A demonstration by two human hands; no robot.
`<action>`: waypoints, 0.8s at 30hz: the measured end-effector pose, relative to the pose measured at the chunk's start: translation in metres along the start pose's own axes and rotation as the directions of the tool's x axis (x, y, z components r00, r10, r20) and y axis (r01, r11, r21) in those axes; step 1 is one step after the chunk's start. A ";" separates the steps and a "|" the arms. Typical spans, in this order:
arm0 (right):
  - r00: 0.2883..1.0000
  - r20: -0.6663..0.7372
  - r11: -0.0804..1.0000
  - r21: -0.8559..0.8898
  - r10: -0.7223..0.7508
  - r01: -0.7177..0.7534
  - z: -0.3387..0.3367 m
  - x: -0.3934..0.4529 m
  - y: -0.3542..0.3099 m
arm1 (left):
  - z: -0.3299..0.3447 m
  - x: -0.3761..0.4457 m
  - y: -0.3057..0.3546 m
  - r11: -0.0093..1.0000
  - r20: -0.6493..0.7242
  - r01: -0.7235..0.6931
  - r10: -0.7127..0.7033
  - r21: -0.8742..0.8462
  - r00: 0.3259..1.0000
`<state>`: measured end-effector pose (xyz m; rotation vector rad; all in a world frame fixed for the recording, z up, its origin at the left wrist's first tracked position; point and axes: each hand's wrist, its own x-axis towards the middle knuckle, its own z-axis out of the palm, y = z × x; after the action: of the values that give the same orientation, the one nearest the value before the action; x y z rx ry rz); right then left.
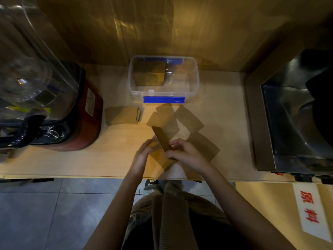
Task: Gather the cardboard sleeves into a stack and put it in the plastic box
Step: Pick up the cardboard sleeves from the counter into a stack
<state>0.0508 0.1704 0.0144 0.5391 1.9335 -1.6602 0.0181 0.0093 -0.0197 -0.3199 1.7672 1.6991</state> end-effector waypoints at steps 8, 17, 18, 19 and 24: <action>0.922 -0.136 0.878 -0.381 -0.363 0.289 0.044 -0.025 -0.004 | 0.002 -0.009 0.003 0.663 0.261 0.162 0.053 -0.731 0.964; 0.951 0.092 0.768 -0.570 -0.295 0.293 0.050 -0.018 0.019 | -0.004 -0.011 -0.014 0.584 0.171 0.185 -0.080 -0.790 0.982; 0.959 0.108 0.798 -0.534 -0.264 0.279 0.050 -0.017 0.020 | -0.005 -0.010 -0.015 0.574 0.155 0.186 -0.103 -0.797 0.983; 0.964 0.102 0.842 -0.472 -0.245 0.263 0.049 -0.016 0.018 | -0.006 -0.009 -0.015 0.561 0.145 0.190 -0.124 -0.806 0.982; 0.960 -0.209 0.902 -0.425 -0.185 0.081 0.041 0.005 0.033 | -0.011 -0.010 -0.016 0.557 0.087 0.212 -0.241 -0.803 0.967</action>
<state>0.0730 0.1350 -0.0185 0.4655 2.4692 -1.2438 0.0325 -0.0063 -0.0271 -0.9360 0.7711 2.2069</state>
